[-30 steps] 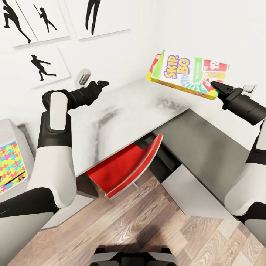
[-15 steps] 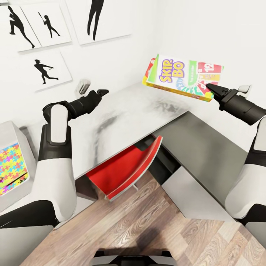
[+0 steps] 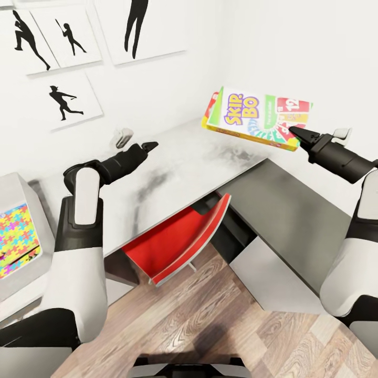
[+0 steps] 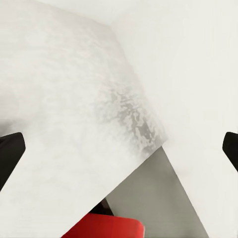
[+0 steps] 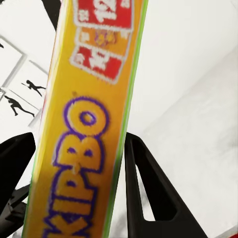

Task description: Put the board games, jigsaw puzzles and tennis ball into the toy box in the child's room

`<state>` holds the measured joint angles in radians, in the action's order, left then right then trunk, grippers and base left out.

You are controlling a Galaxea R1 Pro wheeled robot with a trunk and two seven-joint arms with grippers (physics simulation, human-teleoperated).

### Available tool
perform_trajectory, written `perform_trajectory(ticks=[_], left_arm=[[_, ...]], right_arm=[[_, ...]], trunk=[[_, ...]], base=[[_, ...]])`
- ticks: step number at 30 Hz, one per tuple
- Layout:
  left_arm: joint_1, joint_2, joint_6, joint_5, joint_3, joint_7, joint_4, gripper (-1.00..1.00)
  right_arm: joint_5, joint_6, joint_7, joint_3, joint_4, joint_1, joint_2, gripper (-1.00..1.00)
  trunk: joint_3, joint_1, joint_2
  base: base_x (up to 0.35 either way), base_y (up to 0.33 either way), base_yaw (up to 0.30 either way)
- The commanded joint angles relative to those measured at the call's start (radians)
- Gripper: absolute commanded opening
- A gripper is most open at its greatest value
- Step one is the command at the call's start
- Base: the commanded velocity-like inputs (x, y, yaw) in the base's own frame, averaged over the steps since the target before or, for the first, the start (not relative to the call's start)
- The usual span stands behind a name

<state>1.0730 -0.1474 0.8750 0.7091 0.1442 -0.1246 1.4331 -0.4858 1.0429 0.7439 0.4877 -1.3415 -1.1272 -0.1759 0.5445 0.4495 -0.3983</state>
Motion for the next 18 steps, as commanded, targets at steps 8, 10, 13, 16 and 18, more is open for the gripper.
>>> perform_trajectory(ticks=[8,10,13,16,18], left_arm=[[-0.007,0.02,0.01,0.011,-0.019,-0.035,0.006,1.0],[0.004,0.02,0.01,0.011,-0.019,-0.039,-0.001,1.0],[0.013,0.02,0.01,0.011,-0.019,-0.039,-0.001,1.0],[0.013,0.02,0.01,0.011,-0.019,-0.039,-0.001,1.0],[0.013,0.02,0.01,0.011,-0.019,-0.039,-0.001,1.0]], right_arm=[[0.018,0.004,0.029,-0.008,-0.022,-0.019,-0.004,-1.0],[0.018,0.004,0.029,-0.008,-0.033,-0.031,-0.004,-1.0],[0.018,0.004,0.029,-0.008,-0.05,-0.048,-0.004,-1.0],[0.018,0.004,0.029,-0.008,-0.052,-0.064,-0.004,-1.0],[0.018,0.004,0.029,-0.008,-0.052,-0.076,-0.004,-1.0]], trunk=[[0.001,0.001,-0.002],[0.001,0.001,-0.002],[0.001,0.001,-0.002],[0.001,0.001,-0.002],[0.001,0.001,-0.002]], base=[[0.0,0.0,0.0],[0.0,0.0,0.0],[0.0,0.0,0.0],[0.0,0.0,0.0],[0.0,0.0,0.0]])
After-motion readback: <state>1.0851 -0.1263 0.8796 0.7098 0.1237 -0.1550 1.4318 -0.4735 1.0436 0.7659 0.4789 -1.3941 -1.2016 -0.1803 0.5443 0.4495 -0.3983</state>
